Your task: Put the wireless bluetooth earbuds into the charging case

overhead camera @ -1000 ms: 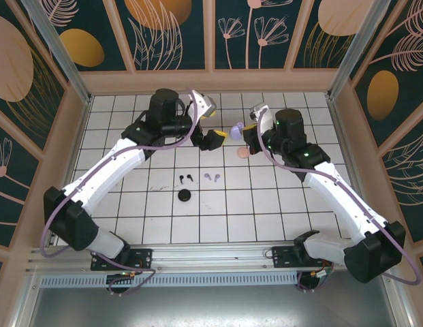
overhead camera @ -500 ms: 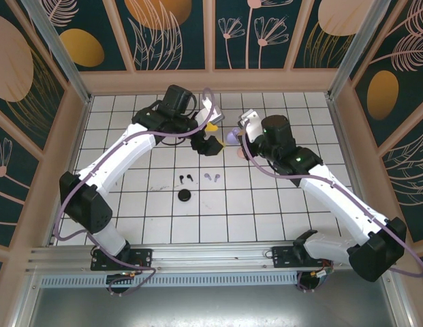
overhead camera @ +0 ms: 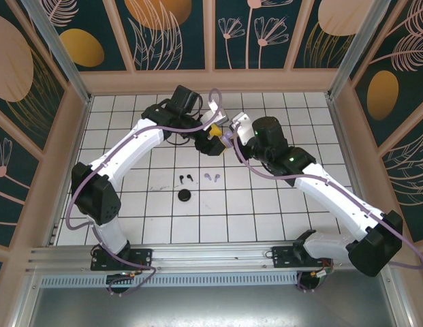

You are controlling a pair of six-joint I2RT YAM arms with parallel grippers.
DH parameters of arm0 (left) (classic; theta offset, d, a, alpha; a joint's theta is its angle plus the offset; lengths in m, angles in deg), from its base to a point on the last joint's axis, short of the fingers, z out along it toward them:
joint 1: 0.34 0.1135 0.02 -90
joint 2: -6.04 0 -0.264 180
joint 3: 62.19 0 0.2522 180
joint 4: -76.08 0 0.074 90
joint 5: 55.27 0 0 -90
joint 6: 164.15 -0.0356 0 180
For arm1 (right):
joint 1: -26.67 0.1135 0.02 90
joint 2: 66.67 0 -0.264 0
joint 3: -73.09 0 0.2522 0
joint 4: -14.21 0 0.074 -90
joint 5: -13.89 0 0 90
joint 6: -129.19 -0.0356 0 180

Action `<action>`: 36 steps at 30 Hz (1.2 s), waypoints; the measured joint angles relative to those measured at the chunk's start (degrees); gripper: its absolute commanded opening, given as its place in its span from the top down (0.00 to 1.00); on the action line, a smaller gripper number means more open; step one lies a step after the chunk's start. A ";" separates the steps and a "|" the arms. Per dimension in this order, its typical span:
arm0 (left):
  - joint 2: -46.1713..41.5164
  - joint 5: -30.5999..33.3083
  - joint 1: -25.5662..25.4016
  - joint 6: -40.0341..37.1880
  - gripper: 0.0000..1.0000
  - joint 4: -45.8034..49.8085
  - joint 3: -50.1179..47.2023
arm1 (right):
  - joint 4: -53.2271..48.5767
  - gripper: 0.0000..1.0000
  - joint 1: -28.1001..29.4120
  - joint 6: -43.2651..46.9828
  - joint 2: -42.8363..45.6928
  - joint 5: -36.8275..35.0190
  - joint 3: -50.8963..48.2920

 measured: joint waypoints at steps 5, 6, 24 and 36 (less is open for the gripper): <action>0.04 -0.63 0.00 -0.20 0.35 0.22 1.07 | -0.26 1.00 0.33 0.00 -0.17 -0.26 0.70; 0.04 -0.85 0.00 -0.24 0.36 0.22 1.29 | -0.31 1.00 0.44 0.00 -0.17 -0.33 0.81; 1.68 -3.76 0.00 -0.66 0.58 1.68 2.91 | -0.39 1.00 0.57 0.00 -0.63 -1.86 1.09; 2.54 -5.75 0.15 -1.09 0.89 3.06 3.69 | -0.42 1.00 0.57 0.00 -1.01 -2.32 1.33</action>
